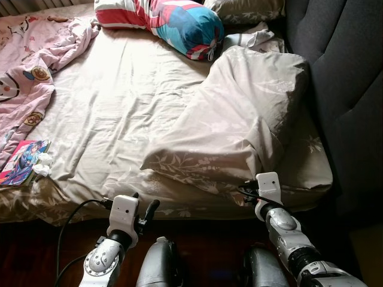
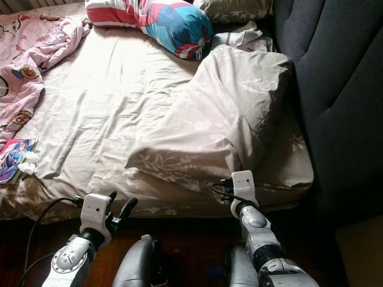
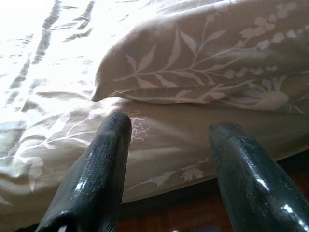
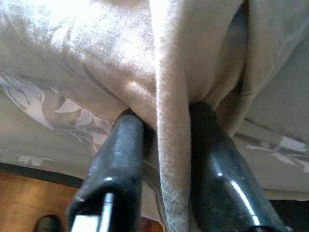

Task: Clean up the room

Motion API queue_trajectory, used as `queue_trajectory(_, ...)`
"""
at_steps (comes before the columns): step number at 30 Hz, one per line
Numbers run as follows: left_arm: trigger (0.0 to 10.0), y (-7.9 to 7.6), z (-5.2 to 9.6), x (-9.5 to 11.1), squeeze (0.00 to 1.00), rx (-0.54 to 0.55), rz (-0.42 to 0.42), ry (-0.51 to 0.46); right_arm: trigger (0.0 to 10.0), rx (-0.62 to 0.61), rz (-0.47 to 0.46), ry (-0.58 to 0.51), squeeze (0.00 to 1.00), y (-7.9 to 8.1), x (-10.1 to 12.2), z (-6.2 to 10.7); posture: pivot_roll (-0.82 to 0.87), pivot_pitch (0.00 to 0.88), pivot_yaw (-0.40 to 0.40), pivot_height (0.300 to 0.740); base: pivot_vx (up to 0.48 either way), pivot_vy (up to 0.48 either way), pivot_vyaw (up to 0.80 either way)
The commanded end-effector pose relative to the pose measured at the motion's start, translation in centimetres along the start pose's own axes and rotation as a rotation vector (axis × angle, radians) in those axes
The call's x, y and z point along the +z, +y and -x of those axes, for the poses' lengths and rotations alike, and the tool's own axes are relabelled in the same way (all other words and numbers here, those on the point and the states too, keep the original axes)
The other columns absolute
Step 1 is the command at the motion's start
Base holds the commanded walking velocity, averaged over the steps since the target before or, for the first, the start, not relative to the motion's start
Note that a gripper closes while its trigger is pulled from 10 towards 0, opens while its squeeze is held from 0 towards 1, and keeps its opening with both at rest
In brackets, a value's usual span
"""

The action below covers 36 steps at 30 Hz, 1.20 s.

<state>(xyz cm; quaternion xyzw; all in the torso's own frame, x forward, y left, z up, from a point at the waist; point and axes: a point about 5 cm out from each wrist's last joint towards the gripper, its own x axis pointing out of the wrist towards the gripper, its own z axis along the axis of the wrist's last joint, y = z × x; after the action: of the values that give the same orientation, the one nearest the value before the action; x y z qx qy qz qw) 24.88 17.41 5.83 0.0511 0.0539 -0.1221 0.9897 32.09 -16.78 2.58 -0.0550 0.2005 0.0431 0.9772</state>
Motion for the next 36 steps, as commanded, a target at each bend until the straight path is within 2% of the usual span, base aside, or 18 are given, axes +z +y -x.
queue_trajectory(1, 10.0, 0.5, 0.4, -0.2, 0.0, 0.008, -0.013, 0.021, 0.0, -0.02, 0.014, 0.035, 0.0, -0.2, -1.0, 0.3, -0.01, 0.27, 0.13, 0.64, 0.0, 0.0, 0.0)
queue_trajectory(6, 10.0, 0.5, 0.4, -0.2, 0.0, 0.008, -0.014, 0.021, 0.0, -0.078, 0.036, 0.009, 0.0, -1.3, -0.2, 0.2, -0.01, 0.268, 0.129, 0.64, 0.0, 0.0, 0.0)
queue_trajectory(10, 10.0, 0.5, 0.2, -0.2, 0.0, 0.008, -0.013, 0.021, 0.0, -0.271, 0.074, -0.049, 0.0, -4.6, 1.1, 0.6, -0.02, 0.268, 0.127, 0.64, 0.0, 0.0, 0.0)
queue_trajectory(12, 10.0, 0.5, 0.2, -0.2, 0.0, 0.009, -0.013, 0.021, 0.0, -0.291, 0.084, -0.054, 0.0, -5.0, 1.2, 0.7, -0.02, 0.268, 0.127, 0.64, 0.0, 0.0, 0.0)
queue_trajectory(15, 10.0, 0.5, 0.2, -0.3, 0.0, 0.01, -0.012, 0.021, 0.0, -0.374, 0.107, -0.074, 0.0, -6.7, 1.7, 1.1, -0.03, 0.267, 0.125, 0.64, 0.0, 0.0, 0.0)
queue_trajectory(17, 10.0, 0.5, 0.3, -0.3, 0.0, 0.01, -0.012, 0.022, 0.0, -0.469, 0.151, -0.098, 0.0, -8.5, 2.4, 1.7, -0.03, 0.267, 0.125, 0.64, 0.0, 0.0, 0.0)
queue_trajectory(19, 10.0, 0.5, 0.3, -0.3, 0.0, 0.011, -0.012, 0.022, 0.0, -0.536, 0.171, -0.113, 0.0, -9.8, 2.9, 2.3, -0.04, 0.268, 0.12, 0.64, 0.0, 0.0, 0.0)
queue_trajectory(21, 10.0, 0.5, 0.3, -0.3, 0.0, 0.011, -0.011, 0.022, 0.0, -0.562, 0.174, -0.117, 0.0, -10.2, 3.1, 2.5, -0.05, 0.268, 0.119, 0.64, 0.0, 0.0, 0.0)
queue_trajectory(25, 10.0, 0.4, 0.2, -0.3, 0.0, 0.01, -0.008, 0.019, 0.0, -0.765, 0.197, -0.111, 0.0, -13.6, 3.3, 4.9, -0.06, 0.267, 0.118, 0.64, 0.0, 0.0, 0.0)
queue_trajectory(32, 10.0, 0.5, 0.1, -0.4, 0.0, 0.009, -0.007, 0.02, 0.0, -0.957, 0.167, -0.122, 0.0, -16.0, 3.5, 7.5, -0.07, 0.263, 0.118, 0.64, 0.0, 0.0, 0.0)
queue_trajectory(36, 10.0, 0.5, 0.0, -0.4, 0.0, 0.007, -0.007, 0.02, 0.0, -0.991, 0.144, -0.121, 0.0, -16.1, 3.3, 8.1, -0.07, 0.261, 0.121, 0.64, 0.0, 0.0, 0.0)
